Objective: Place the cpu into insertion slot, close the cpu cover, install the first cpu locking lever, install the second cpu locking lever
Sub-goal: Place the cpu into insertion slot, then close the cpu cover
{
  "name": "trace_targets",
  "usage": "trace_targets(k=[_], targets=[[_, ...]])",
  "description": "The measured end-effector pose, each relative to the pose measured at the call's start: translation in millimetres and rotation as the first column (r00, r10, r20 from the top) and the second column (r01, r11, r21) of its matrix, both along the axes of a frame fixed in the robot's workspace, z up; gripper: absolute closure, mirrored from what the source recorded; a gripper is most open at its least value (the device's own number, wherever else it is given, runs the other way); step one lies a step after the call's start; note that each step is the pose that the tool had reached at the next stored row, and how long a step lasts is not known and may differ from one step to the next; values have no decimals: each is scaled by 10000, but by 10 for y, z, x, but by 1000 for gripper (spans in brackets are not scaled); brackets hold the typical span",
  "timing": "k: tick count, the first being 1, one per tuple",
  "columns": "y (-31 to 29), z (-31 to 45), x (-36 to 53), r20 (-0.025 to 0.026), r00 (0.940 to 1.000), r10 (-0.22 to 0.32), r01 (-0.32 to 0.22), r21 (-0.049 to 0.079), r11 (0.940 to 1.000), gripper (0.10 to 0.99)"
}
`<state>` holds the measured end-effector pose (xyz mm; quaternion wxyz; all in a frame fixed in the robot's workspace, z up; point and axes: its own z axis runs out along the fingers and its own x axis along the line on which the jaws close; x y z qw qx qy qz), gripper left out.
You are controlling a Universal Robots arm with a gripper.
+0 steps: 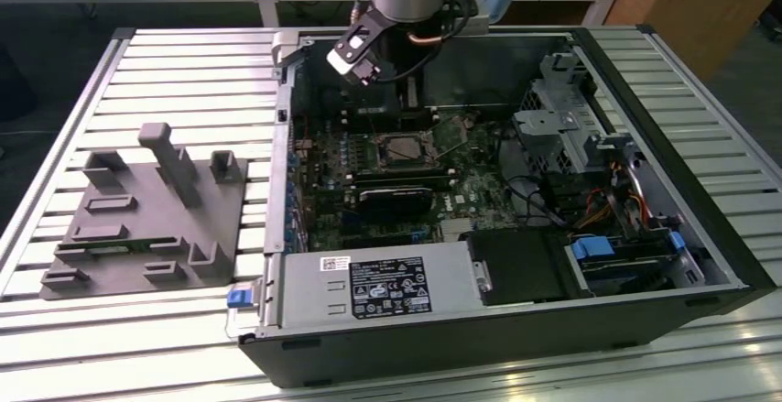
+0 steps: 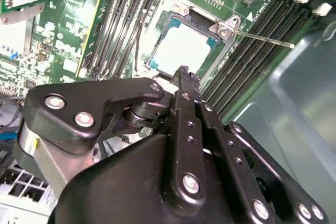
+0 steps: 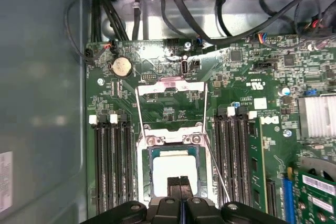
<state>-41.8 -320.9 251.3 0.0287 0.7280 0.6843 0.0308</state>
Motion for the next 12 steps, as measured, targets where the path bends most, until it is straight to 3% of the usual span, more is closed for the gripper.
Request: trace_targets(k=[4, 12], targets=[[0, 49, 0, -1, 10000, 0, 0, -1, 10000, 980], [0, 59, 0, 0, 10000, 0, 0, 0, 10000, 980]])
